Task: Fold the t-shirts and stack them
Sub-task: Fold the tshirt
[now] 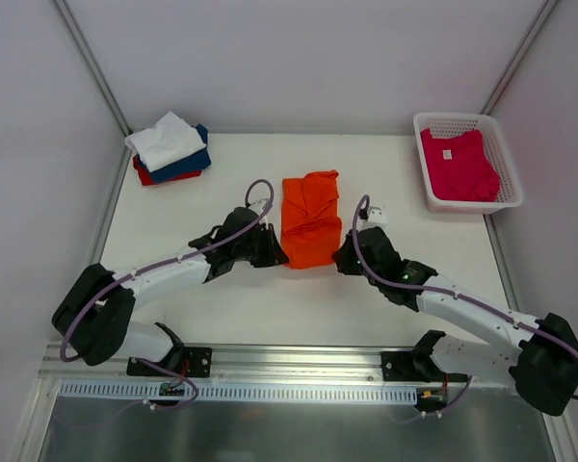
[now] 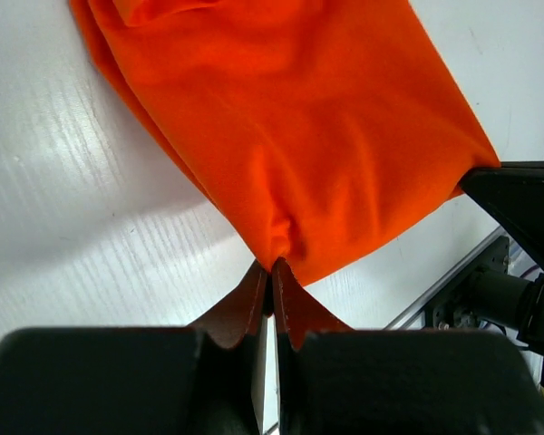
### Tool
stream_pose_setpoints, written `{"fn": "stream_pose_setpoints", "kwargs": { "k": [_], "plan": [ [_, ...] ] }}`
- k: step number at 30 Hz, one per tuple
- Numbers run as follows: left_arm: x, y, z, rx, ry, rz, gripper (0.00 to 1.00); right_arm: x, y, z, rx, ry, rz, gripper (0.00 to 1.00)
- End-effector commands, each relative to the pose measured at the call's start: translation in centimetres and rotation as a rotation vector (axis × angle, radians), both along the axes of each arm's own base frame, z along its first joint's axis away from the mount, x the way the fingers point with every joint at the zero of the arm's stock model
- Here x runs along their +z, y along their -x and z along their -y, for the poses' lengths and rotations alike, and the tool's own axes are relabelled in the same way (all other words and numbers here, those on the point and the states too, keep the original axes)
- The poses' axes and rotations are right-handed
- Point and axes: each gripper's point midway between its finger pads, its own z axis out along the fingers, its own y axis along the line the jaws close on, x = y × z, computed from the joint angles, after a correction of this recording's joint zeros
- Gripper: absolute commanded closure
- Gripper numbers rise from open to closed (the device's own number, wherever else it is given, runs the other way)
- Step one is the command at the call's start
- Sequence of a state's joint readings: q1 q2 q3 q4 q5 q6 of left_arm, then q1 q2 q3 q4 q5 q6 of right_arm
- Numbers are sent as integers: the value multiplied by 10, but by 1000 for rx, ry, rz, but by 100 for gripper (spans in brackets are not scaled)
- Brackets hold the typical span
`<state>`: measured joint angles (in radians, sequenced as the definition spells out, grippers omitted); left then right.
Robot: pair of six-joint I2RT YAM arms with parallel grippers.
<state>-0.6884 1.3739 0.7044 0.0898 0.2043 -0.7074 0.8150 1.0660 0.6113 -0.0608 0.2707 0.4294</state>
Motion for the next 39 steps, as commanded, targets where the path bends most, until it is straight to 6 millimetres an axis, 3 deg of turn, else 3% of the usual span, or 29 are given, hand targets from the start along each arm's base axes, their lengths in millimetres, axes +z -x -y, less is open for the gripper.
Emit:
{"fn": "stream_pose_setpoints", "kwargs": {
  "k": [1, 9, 19, 31, 36, 39],
  "plan": [
    [29, -8, -3, 36, 0, 64, 100, 21, -5, 9, -42, 18, 47, 100],
    [75, -34, 6, 39, 0, 179, 100, 60, -21, 4, -33, 42, 135, 100],
    [109, -60, 17, 33, -8, 267, 100, 95, -50, 5, -56, 83, 213, 100],
    [118, -98, 11, 65, -37, 305, 100, 95, -104, 18, -87, 108, 202, 100],
    [124, -119, 5, 83, -35, 321, 100, 102, -132, 16, -91, 102, 210, 100],
    [125, -133, 2, 92, -38, 321, 100, 96, -148, 13, -80, 114, 194, 100]
  ]
}}
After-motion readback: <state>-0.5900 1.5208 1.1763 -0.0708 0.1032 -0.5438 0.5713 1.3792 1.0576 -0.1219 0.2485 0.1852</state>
